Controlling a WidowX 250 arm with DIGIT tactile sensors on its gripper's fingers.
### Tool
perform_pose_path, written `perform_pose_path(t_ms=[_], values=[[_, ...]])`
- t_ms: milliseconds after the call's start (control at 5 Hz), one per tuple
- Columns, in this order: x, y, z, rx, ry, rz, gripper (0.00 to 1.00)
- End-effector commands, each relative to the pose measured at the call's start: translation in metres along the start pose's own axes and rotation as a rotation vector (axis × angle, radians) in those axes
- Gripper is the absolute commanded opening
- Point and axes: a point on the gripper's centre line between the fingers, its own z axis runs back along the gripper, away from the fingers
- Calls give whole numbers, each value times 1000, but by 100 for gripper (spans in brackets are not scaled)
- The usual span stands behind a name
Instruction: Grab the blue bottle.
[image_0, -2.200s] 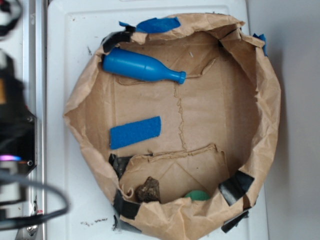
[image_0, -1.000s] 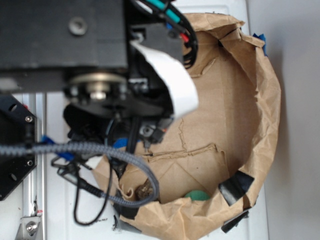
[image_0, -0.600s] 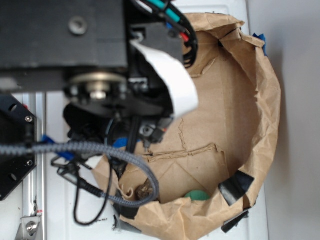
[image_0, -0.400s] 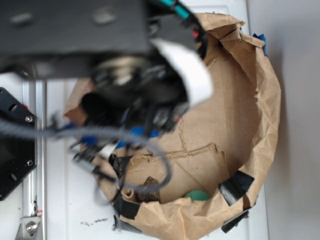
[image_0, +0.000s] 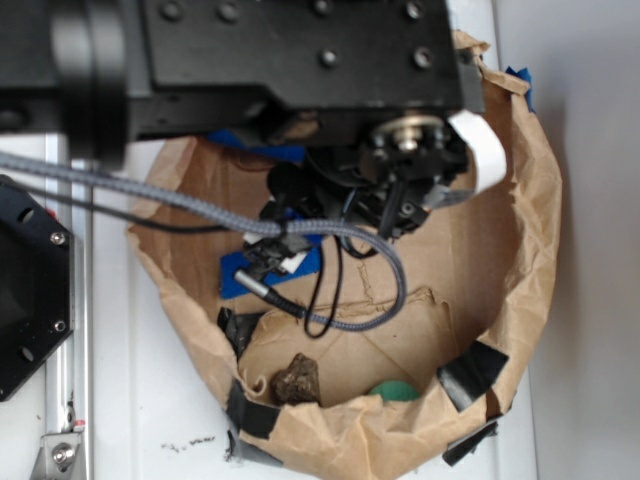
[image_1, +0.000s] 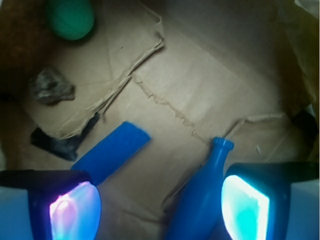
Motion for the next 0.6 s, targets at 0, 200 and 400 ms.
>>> perform_pose_path(t_ms=[0,200,400], values=[[0,6,-43,44,4,-55,100],[-9,19,-53,23,-4,-24,100],[-17,26,-64,4,30,-15,100]])
